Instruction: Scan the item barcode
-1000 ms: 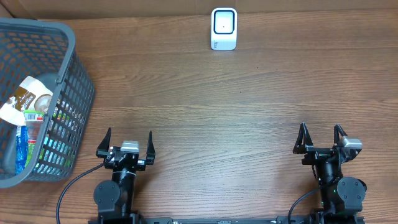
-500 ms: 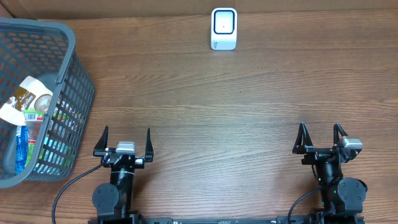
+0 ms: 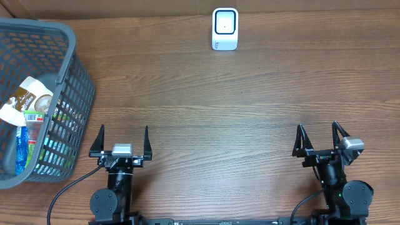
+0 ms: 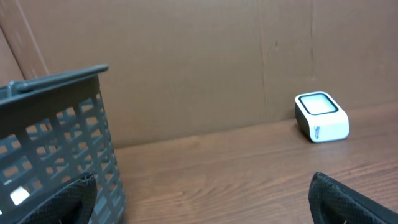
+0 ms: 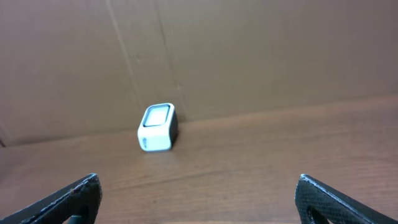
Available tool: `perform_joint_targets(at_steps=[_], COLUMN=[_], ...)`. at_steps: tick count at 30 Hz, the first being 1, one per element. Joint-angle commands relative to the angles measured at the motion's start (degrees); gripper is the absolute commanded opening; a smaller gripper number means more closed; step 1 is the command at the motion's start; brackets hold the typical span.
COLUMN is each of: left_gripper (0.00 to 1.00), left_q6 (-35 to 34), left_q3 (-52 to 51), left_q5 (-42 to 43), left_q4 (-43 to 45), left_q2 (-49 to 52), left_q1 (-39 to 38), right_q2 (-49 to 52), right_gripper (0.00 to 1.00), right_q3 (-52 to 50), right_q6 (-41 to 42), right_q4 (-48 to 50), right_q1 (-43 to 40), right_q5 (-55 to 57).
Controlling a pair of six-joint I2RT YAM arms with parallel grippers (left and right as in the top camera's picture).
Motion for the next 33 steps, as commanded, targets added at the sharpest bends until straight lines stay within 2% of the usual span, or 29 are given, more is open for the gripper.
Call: perform_joint_targets(at_steps=[1,8,14,21,27,29,30,33], left_gripper=[1.00,1.00,1.00,1.00,1.00,1.00,1.00,1.00], left_q6=[-1.73,-2.38,-4.31,-5.81,-6.16,-6.12,-5.64,-5.31], left_q3=[2.78,3.54,7.89,12.17,20.74,25.90,32.02,40.44], left_q5=[-0.79,0.66,3.17,3.23,5.38,6.91,8.83,11.63], left_q4=[-0.61,-0.81,-7.34,-10.38,-14.12,-16.17,-19.17,-23.65], left_q2=[-0.48,-0.48,-0.46,1.53,13.27,20.17,27.69,36.65], left_q1=[0.11,0.11,0.11,0.11,0.11,0.11,0.11,0.11], right_q2=[-0.46,-0.46,-0.22,6.36,16.92,23.28,27.36,33.05], right_gripper=[1.00,1.00,1.00,1.00,1.00,1.00,1.00,1.00], right_q3=[2.84,3.17,6.91,13.05,21.86,27.96,31.95,38.29], right_q6=[-0.26,-0.33,-6.78,-7.34,-9.73,-10.78,-10.75,-10.78], right_q4=[-0.50,-0.04,-0.07,-0.09,-3.28,-7.69,-10.51,-15.37], right_q1=[0.11,0.11,0.04,0.00,0.00,0.00,0.00,0.00], right_q5=[-0.98,0.02,0.07,-0.07,-3.02,-4.35,-4.74,-5.09])
